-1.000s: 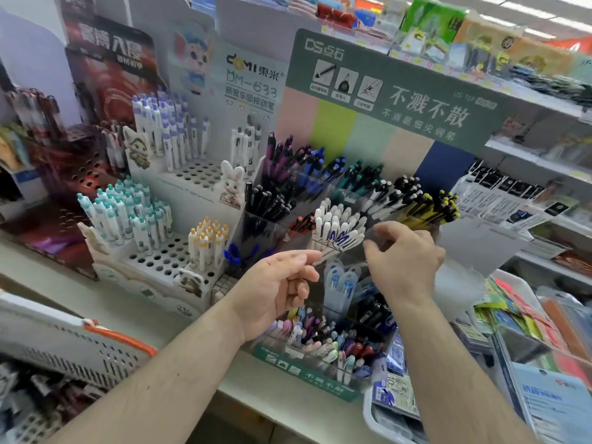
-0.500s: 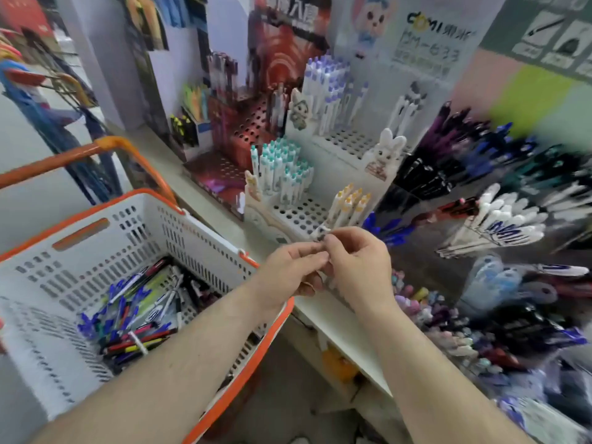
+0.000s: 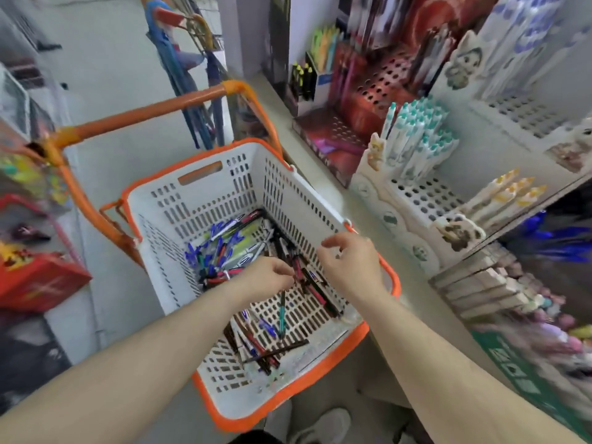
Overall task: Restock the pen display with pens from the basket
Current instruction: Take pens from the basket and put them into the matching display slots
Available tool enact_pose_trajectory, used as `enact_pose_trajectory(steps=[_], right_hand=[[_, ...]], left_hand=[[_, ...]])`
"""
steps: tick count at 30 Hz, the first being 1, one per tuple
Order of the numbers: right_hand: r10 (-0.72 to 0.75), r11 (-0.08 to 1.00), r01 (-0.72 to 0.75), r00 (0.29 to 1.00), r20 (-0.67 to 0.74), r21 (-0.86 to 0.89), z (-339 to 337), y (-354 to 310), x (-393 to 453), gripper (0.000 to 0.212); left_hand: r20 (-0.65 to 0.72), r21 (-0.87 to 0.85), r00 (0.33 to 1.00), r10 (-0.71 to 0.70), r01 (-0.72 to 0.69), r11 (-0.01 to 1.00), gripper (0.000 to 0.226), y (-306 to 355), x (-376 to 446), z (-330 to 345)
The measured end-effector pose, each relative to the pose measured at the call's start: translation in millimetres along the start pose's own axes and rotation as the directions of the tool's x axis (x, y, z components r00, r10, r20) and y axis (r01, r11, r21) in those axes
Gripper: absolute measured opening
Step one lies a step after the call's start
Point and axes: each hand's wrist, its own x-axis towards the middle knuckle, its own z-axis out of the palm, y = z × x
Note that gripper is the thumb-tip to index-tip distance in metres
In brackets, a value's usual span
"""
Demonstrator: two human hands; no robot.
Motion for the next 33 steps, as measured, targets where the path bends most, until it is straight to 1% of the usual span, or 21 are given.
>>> enact_pose_trajectory(steps=[3,6,8,9,11,13,14,16,18,20,22,24,26,28,30,33], right_hand=[[-0.073,0.985,0.071,0.997,-0.007,-0.156,16,-2,11,0.021],[-0.069,0.944,0.09,0.995,0.077,-0.318,24,-8,23,0.035],[-0.084,0.923,0.115,0.992,0.099,-0.368,30,-13,34,0.046],[-0.08,0.913,0.118,0.991,0.112,-0.391,34,-15,40,0.051],[-0.053,0.885,0.106,0.99,0.128,-0.454,43,-17,53,0.061],[-0.026,0.862,0.085,0.992,0.124,-0.5,50,-16,65,0.067],[-0.014,0.862,0.071,0.993,0.117,-0.502,53,-15,69,0.068],[0.011,0.867,0.047,0.994,0.113,-0.497,57,-10,74,0.07],[-0.009,0.852,0.063,0.994,0.106,-0.52,62,-4,75,0.073],[-0.044,0.845,0.083,0.995,0.086,-0.528,63,-1,75,0.076],[-0.044,0.853,0.081,0.996,0.084,-0.516,64,-1,77,0.08],[-0.036,0.847,0.076,0.996,0.084,-0.526,66,-1,79,0.083],[-0.032,0.835,0.074,0.996,0.086,-0.545,68,-2,78,0.085],[-0.028,0.828,0.071,0.996,0.086,-0.556,70,-2,77,0.085],[-0.033,0.823,0.073,0.996,0.08,-0.563,71,-2,77,0.084],[-0.038,0.816,0.076,0.996,0.078,-0.573,71,-1,76,0.082]], left_hand=[[-0.033,0.121,0.996,-0.088,0.091,0.988,0.027,-25,28,-5],[-0.095,0.31,0.985,-0.146,0.169,0.935,0.037,-42,61,-14],[-0.153,0.394,0.97,-0.187,0.234,0.889,0.035,-50,82,-21],[-0.184,0.427,0.959,-0.215,0.275,0.861,0.041,-55,92,-25],[-0.24,0.479,0.931,-0.274,0.359,0.801,0.071,-67,113,-31],[-0.291,0.521,0.913,-0.287,0.402,0.752,0.096,-77,127,-38],[-0.321,0.551,0.909,-0.267,0.408,0.728,0.104,-82,133,-42],[-0.363,0.616,0.914,-0.183,0.383,0.688,0.113,-91,147,-50],[-0.358,0.665,0.926,-0.119,0.342,0.663,0.121,-99,162,-58],[-0.324,0.658,0.934,-0.147,0.334,0.675,0.13,-106,176,-63],[-0.279,0.634,0.935,-0.22,0.351,0.69,0.138,-109,184,-61],[-0.26,0.662,0.937,-0.232,0.348,0.664,0.145,-110,186,-52],[-0.263,0.683,0.943,-0.204,0.331,0.651,0.15,-111,183,-37],[-0.277,0.673,0.942,-0.189,0.331,0.662,0.148,-108,180,-26],[-0.257,0.675,0.949,-0.185,0.313,0.668,0.138,-101,175,-21],[-0.171,0.718,0.976,-0.133,0.216,0.662,0.118,-96,162,-9]])
